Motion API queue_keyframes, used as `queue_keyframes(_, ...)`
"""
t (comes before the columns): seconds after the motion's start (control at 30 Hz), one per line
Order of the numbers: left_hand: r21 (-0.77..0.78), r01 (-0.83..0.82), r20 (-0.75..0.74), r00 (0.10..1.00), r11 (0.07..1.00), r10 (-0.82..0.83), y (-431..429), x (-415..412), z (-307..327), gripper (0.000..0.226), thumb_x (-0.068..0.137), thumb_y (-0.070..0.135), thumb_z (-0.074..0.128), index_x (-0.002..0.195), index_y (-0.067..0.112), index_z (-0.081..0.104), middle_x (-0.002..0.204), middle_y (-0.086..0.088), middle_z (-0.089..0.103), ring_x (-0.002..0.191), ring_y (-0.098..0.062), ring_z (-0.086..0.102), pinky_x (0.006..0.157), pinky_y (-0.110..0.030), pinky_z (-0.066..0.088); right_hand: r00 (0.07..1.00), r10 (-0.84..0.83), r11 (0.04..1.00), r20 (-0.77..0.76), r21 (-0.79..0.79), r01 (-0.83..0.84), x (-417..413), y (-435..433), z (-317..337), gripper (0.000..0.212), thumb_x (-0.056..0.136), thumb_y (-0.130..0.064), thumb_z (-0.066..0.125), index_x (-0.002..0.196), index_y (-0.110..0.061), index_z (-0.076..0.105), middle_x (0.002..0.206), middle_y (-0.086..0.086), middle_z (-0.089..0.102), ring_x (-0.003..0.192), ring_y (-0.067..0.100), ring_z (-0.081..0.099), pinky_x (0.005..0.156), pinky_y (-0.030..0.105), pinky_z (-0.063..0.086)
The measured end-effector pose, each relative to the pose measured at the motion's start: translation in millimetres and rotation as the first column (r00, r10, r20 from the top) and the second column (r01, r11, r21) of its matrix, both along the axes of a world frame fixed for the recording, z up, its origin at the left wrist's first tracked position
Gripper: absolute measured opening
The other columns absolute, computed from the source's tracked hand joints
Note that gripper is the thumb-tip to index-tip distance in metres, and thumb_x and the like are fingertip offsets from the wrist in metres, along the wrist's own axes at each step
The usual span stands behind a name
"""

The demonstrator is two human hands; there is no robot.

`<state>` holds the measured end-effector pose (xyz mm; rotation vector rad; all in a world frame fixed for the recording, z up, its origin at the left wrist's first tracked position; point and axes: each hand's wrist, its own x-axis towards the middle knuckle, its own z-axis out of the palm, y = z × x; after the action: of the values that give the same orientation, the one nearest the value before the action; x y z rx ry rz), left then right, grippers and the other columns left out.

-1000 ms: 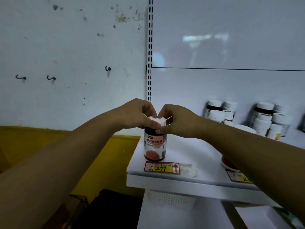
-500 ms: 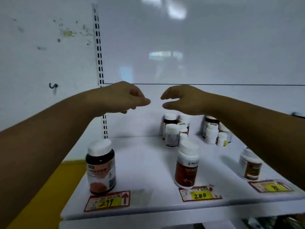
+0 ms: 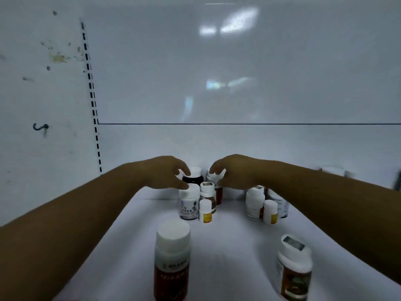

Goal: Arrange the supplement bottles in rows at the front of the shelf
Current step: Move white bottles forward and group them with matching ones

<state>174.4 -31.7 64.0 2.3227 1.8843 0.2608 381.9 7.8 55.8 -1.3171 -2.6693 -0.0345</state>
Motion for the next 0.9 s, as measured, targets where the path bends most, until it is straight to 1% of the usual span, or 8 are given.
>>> queue_keyframes(0.13,0.012,-0.067,0.002,0.998,0.998,0.067,17.7,-0.9,-24.9,0.051,0.08,0.042,0.067,0.128,0.032,0.052,0.133,-0.003,0.053,0.108,-0.015,0.053,0.087,-0.023,0.038,0.997,0.051,0.999,0.065,0.006,-0.051,-13.7,23.6,-19.4,0.043,0.089,-0.026,0.056,0.13,-0.016,0.05,0.133,0.009,0.054,0.116,0.026,0.05,0.089,0.029,0.038)
queue_keyframes(0.27,0.003,-0.09,0.02,0.996,0.996,0.09,29.2,0.1,-40.3,0.046,0.078,0.039,0.07,0.121,0.025,0.059,0.122,-0.003,0.058,0.093,-0.013,0.053,0.08,-0.022,0.039,0.985,0.117,0.993,0.123,0.01,-0.119,-23.5,39.7,-36.0,0.037,0.09,-0.026,0.052,0.124,-0.012,0.055,0.122,0.011,0.059,0.106,0.026,0.054,0.08,0.029,0.04)
queue_keyframes(0.4,0.074,-0.105,0.099,0.99,0.992,0.098,39.4,3.9,-50.4,0.036,0.074,0.035,0.074,0.103,0.02,0.059,0.112,-0.002,0.059,0.093,-0.017,0.055,0.076,-0.025,0.045,0.988,0.144,0.988,0.056,0.051,-0.147,-29.5,47.6,-44.9,0.032,0.088,-0.027,0.054,0.116,-0.012,0.057,0.112,0.012,0.062,0.096,0.025,0.056,0.077,0.031,0.043)
queue_keyframes(0.5,0.126,-0.118,0.157,0.983,0.985,0.098,45.1,7.8,-57.2,0.032,0.071,0.033,0.077,0.09,0.021,0.054,0.1,0.002,0.055,0.087,-0.017,0.053,0.062,-0.021,0.041,0.991,0.135,0.987,-0.019,0.095,-0.133,-31.1,50.6,-48.8,0.031,0.085,-0.028,0.058,0.113,-0.014,0.056,0.111,0.011,0.061,0.097,0.025,0.056,0.074,0.03,0.041)
queue_keyframes(0.67,0.191,-0.152,0.246,0.964,0.97,0.103,43.6,6.6,-48.2,0.036,0.065,0.038,0.078,0.09,0.025,0.056,0.1,0.0,0.059,0.084,-0.015,0.056,0.06,-0.02,0.045,0.995,0.099,0.985,-0.029,0.145,-0.094,-24.0,47.1,-39.4,0.03,0.084,-0.032,0.06,0.11,-0.018,0.055,0.106,0.006,0.061,0.093,0.02,0.053,0.071,0.029,0.037)
queue_keyframes(0.77,0.264,-0.197,0.441,0.895,0.944,0.063,33.4,3.0,-13.7,0.035,0.066,0.039,0.078,0.09,0.021,0.059,0.096,-0.003,0.063,0.082,-0.017,0.062,0.062,-0.028,0.053,0.984,0.075,0.985,-0.162,0.169,-0.047,-6.1,36.6,-0.9,0.03,0.081,-0.037,0.065,0.106,-0.022,0.059,0.098,-0.002,0.059,0.085,0.013,0.048,0.071,0.027,0.039)
queue_keyframes(0.83,0.174,-0.15,0.607,0.795,0.973,0.014,21.8,4.2,11.2,0.036,0.067,0.035,0.079,0.092,0.018,0.06,0.095,-0.008,0.066,0.084,-0.021,0.066,0.069,-0.036,0.059,0.959,0.062,0.994,-0.277,0.108,-0.034,9.2,23.4,24.7,0.029,0.078,-0.039,0.069,0.101,-0.023,0.062,0.094,-0.006,0.059,0.081,0.013,0.056,0.068,0.026,0.046)
queue_keyframes(0.9,0.088,-0.057,0.655,0.755,0.994,-0.014,9.1,10.6,28.3,0.04,0.067,0.035,0.079,0.097,0.018,0.06,0.094,-0.009,0.068,0.083,-0.021,0.069,0.065,-0.031,0.06,0.902,0.043,0.997,-0.429,-0.035,-0.063,23.1,6.6,39.9,0.024,0.075,-0.037,0.073,0.092,-0.022,0.063,0.09,-0.004,0.065,0.075,0.012,0.063,0.063,0.025,0.055)
